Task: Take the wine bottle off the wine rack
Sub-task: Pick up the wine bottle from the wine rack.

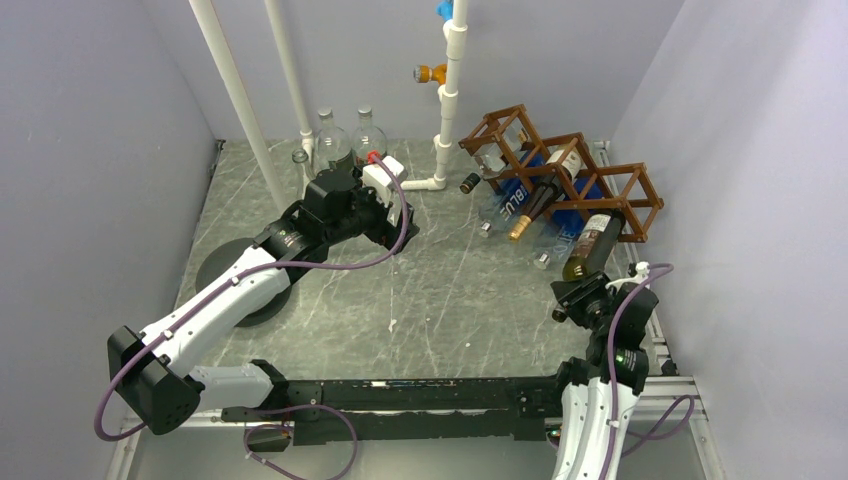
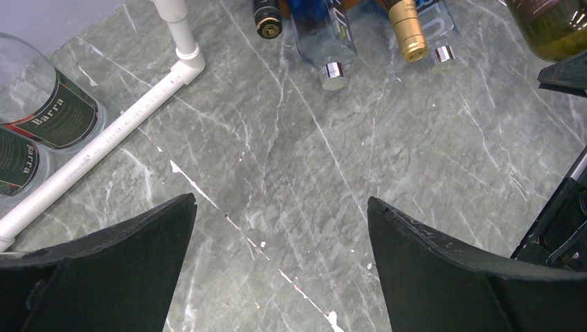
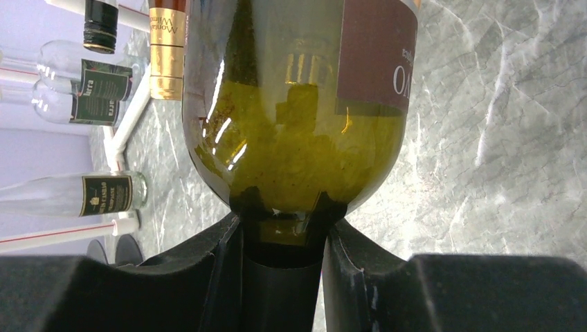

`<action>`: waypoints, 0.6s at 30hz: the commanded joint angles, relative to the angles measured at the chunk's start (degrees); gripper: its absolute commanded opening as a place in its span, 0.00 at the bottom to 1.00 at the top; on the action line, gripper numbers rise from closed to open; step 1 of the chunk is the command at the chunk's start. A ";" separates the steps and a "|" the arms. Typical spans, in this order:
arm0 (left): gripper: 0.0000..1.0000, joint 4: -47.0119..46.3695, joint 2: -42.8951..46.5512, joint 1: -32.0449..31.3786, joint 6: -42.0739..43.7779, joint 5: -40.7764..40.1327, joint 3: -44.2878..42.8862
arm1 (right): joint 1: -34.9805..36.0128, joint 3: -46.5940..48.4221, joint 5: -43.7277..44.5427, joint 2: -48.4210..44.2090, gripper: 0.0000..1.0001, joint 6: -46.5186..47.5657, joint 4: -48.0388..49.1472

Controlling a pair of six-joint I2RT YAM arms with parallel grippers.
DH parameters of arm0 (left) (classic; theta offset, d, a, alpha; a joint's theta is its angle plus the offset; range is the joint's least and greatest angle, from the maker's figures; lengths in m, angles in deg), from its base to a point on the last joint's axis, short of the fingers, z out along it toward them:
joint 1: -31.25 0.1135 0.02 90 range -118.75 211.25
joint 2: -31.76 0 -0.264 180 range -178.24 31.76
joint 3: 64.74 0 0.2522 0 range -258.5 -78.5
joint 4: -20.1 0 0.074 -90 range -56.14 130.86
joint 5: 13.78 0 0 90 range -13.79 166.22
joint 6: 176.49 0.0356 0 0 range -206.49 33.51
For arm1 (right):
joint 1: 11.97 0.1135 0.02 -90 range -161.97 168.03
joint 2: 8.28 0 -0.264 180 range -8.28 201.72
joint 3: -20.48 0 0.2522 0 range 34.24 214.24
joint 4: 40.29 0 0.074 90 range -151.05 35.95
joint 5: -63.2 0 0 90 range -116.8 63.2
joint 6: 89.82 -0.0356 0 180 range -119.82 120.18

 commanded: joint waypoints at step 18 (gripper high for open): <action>0.99 -1.46 0.19 -0.11 0.38 1.04 0.37 | 1.03 2.82 -9.89 -5.17 0.00 3.62 16.62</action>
